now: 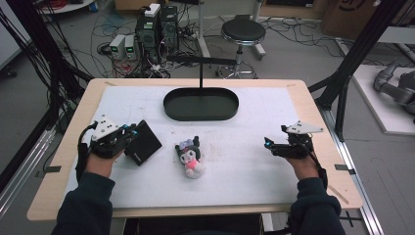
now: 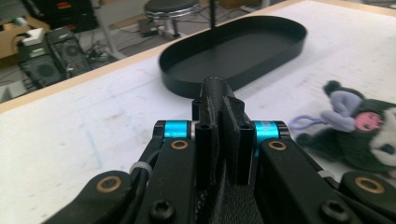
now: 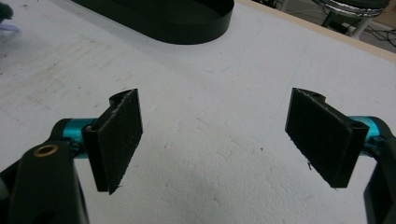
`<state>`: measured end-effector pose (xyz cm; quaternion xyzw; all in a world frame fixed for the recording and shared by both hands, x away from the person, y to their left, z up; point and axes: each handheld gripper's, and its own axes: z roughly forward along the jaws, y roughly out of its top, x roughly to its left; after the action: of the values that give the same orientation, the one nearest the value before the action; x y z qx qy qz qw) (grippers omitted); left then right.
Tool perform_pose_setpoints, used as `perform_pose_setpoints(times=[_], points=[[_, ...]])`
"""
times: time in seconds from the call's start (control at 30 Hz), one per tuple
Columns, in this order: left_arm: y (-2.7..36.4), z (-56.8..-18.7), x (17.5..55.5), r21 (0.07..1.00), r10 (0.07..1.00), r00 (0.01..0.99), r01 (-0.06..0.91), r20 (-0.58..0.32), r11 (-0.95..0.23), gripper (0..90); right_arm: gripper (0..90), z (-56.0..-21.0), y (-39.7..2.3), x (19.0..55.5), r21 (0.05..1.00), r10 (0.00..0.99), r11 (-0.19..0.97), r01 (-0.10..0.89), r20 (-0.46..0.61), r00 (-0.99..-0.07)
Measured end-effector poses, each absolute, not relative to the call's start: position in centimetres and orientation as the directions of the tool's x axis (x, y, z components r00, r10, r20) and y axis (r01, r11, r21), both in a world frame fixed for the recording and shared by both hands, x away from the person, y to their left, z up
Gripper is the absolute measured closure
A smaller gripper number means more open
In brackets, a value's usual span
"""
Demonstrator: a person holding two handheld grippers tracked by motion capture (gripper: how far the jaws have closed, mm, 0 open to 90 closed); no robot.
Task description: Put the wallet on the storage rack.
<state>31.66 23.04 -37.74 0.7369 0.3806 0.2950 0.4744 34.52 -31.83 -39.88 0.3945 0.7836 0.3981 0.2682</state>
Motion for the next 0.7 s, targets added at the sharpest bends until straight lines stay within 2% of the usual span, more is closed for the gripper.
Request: perform_pose_setpoints(times=[0.1, 0.27, 0.4, 0.43, 0.47, 0.5, 0.53, 0.57, 0.6, 0.7], points=[[22.57, -37.92, 31.43, 0.923, 0.813, 0.580, 0.279, 0.058, -0.265, 82.1, 19.1, -39.84, -31.91, 34.46, 0.836, 0.834, 0.367, 0.408, -0.102, -0.542], [22.86, -38.19, 31.33, 0.932, 0.801, 0.598, 0.278, 0.021, -0.232, 79.7, 19.1, -39.85, -31.92, 34.47, 0.836, 0.832, 0.371, 0.404, -0.106, -0.545], [22.99, -38.37, 31.32, 0.944, 0.781, 0.624, 0.254, 0.007, -0.212, 69.5, 19.1, -39.83, -31.85, 34.48, 0.837, 0.832, 0.369, 0.404, -0.104, -0.545], [22.95, -38.39, 31.33, 0.946, 0.779, 0.627, 0.247, 0.010, -0.211, 69.5, 19.1, -39.83, -31.85, 34.48, 0.837, 0.832, 0.369, 0.404, -0.104, -0.545], [22.95, -38.39, 31.33, 0.949, 0.776, 0.631, 0.231, 0.021, -0.213, 60.0, 19.1, -39.85, -31.89, 34.51, 0.835, 0.830, 0.374, 0.402, -0.109, -0.547], [22.96, -38.36, 31.32, 0.953, 0.776, 0.630, 0.213, 0.035, -0.216, 54.7, 19.1, -39.85, -31.86, 34.51, 0.836, 0.831, 0.371, 0.404, -0.105, -0.546], [22.97, -38.34, 31.33, 0.955, 0.777, 0.628, 0.200, 0.045, -0.217, 54.7, 19.1, -39.85, -31.86, 34.51, 0.836, 0.831, 0.371, 0.404, -0.105, -0.546], [22.98, -38.32, 31.36, 0.957, 0.780, 0.623, 0.189, 0.056, -0.219, 44.4, 19.1, -39.85, -31.90, 34.52, 0.836, 0.830, 0.374, 0.403, -0.108, -0.547], [22.98, -38.31, 31.39, 0.958, 0.792, 0.607, 0.182, 0.068, -0.221, 38.5, 19.1, -39.85, -31.88, 34.52, 0.836, 0.831, 0.371, 0.404, -0.104, -0.546], [23.29, -38.46, 31.61, 0.957, 0.821, 0.569, 0.207, 0.052, -0.204, 29.2, 19.1, -39.88, -31.87, 34.53, 0.835, 0.830, 0.373, 0.405, -0.105, -0.548]])
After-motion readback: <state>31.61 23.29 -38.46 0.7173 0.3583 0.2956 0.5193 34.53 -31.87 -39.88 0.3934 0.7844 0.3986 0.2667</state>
